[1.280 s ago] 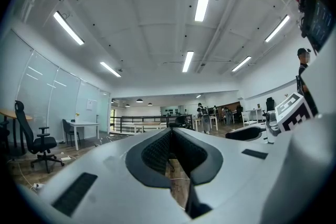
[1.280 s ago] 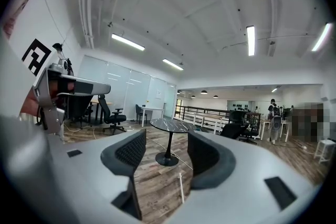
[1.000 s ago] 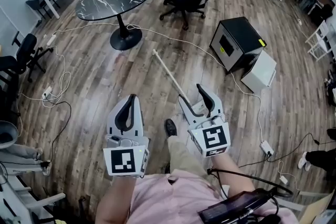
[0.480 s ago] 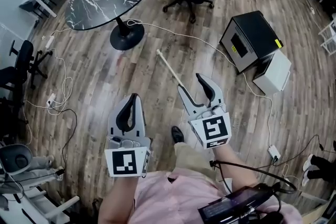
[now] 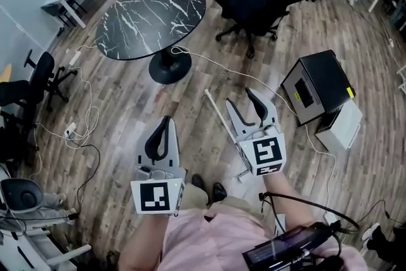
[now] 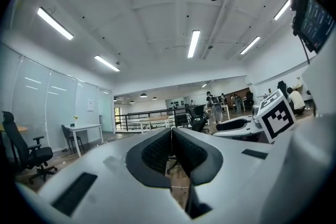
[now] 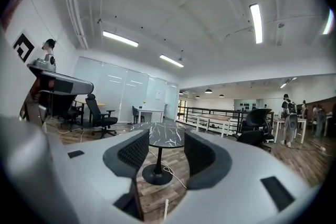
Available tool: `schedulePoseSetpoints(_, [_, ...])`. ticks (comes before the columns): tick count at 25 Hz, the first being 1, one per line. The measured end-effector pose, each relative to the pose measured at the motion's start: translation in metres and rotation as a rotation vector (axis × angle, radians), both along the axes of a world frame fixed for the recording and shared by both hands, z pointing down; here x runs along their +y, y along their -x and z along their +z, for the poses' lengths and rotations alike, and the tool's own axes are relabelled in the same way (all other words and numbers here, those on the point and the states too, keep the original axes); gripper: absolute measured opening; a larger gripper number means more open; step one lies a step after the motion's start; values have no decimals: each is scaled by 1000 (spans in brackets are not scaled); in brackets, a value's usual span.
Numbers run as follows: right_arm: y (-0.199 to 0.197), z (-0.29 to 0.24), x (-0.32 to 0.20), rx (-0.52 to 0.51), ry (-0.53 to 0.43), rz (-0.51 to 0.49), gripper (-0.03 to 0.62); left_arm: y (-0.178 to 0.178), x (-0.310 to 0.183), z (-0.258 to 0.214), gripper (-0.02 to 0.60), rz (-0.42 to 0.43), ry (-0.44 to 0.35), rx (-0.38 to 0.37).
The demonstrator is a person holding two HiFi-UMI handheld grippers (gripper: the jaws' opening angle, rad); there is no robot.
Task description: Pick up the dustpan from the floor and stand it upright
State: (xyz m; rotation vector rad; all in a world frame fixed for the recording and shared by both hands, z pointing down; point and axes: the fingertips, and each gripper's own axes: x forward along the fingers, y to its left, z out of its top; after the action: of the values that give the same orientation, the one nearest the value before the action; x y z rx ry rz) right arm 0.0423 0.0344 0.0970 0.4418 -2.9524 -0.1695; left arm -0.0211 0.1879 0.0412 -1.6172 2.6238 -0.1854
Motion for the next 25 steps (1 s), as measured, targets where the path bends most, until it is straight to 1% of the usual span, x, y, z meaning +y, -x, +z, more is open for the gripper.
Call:
schedulePoseSetpoints(5, [36, 2, -20, 9, -24, -6, 201, 37, -9, 12, 14, -25, -10, 20])
schedulePoseSetpoints(10, [80, 18, -47, 42, -42, -7, 190, 81, -37, 42, 14, -10, -2, 65])
schedulePoseSetpoints(13, [111, 31, -64, 61, -28, -8, 187, 112, -59, 63, 14, 6, 25, 100])
schedulePoseSetpoints(17, [155, 56, -89, 91, -10, -15, 186, 152, -93, 91, 14, 30, 46, 179])
schedulePoseSetpoints(22, [207, 93, -121, 140, 26, -7, 186, 204, -127, 128, 14, 46, 81, 230])
schedulePoseSetpoints(25, [230, 118, -142, 193, 38, 4, 186, 231, -146, 147, 14, 59, 102, 252])
